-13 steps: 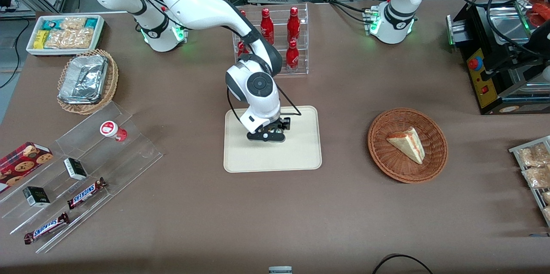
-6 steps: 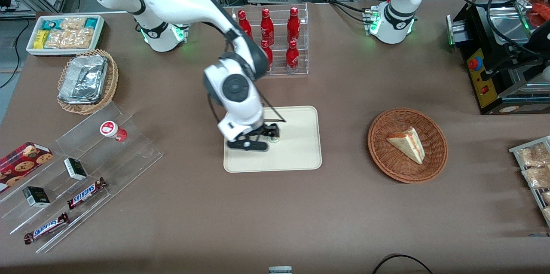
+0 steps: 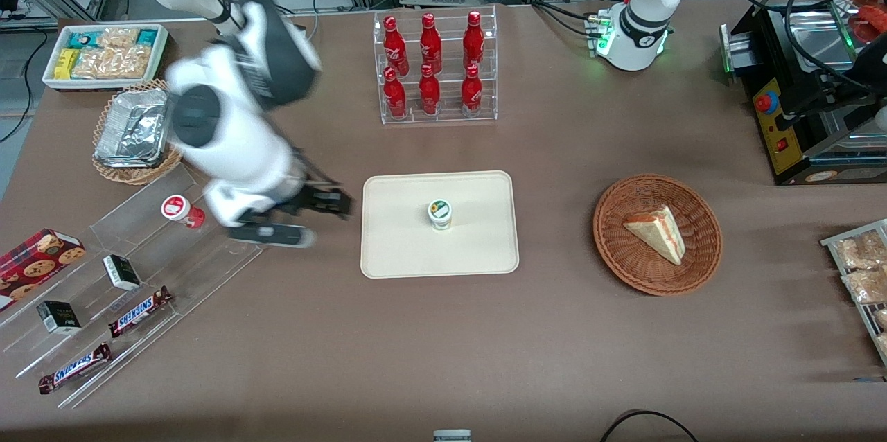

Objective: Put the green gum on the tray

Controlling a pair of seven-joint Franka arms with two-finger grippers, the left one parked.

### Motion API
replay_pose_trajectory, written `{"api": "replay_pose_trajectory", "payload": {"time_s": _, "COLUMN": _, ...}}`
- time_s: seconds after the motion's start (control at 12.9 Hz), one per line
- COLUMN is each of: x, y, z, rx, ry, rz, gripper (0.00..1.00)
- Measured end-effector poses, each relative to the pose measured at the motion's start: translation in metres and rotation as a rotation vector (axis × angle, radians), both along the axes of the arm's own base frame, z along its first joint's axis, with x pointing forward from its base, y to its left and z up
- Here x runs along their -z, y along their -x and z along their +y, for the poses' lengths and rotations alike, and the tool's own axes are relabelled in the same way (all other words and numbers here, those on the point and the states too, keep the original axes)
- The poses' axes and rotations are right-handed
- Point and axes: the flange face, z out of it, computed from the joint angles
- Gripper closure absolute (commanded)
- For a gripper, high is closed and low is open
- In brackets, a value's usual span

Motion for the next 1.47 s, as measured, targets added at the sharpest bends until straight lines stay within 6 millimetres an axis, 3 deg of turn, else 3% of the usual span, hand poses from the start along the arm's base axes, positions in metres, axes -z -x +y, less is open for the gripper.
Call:
{"api": "replay_pose_trajectory", "payload": {"time_s": 0.23, "x": -0.043, "y": 0.011, "z": -0.071, "rx": -0.028, "ry": -0.009, "rz": 0.033, "gripper": 0.01}}
{"api": "replay_pose_trajectory", "payload": {"time_s": 0.47, "x": -0.056, "y": 0.011, "z": -0.143, "rx": -0.012, "ry": -0.003, "rz": 0.053, "gripper": 0.01}}
{"api": "replay_pose_trajectory", "payload": {"time_s": 0.62, "x": -0.062, "y": 0.013, "z": -0.178, "rx": 0.029, "ry": -0.002, "rz": 0.065, "gripper": 0.01}}
{"api": "replay_pose_trajectory", "payload": {"time_s": 1.09, "x": -0.082, "y": 0.025, "z": -0.251, "rx": 0.025, "ry": 0.013, "rz": 0.051, "gripper": 0.01}}
{"api": "replay_pose_trajectory", "payload": {"time_s": 1.47, "x": -0.085, "y": 0.029, "z": -0.287, "rx": -0.013, "ry": 0.025, "rz": 0.045, "gripper": 0.01}}
